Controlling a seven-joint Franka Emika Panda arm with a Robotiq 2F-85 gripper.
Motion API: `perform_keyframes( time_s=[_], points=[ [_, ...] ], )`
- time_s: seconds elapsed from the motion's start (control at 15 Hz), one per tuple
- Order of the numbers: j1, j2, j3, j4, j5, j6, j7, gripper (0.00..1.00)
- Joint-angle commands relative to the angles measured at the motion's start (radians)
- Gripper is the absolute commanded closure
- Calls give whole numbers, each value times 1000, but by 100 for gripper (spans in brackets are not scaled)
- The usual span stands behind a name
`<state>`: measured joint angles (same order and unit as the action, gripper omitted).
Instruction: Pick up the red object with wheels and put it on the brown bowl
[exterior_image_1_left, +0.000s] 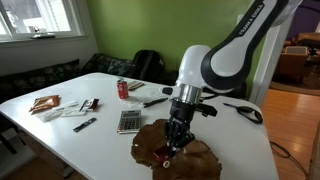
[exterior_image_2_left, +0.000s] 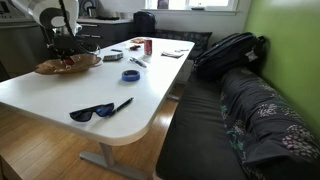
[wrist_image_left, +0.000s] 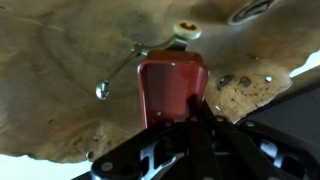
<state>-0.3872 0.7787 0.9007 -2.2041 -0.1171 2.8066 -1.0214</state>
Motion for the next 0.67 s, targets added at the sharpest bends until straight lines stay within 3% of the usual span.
perform_keyframes(
  time_s=[0.0,0.2,0.4,0.6],
  points=[
    [56,-44,-54,-12,-29,86,-56,99],
    [74,-53,-78,-12,-41,146,-77,99],
    [112,-84,-130,-17,-52,131,-68,97],
    [142,-95,-168,-20,-47,133,-66,64]
  ],
)
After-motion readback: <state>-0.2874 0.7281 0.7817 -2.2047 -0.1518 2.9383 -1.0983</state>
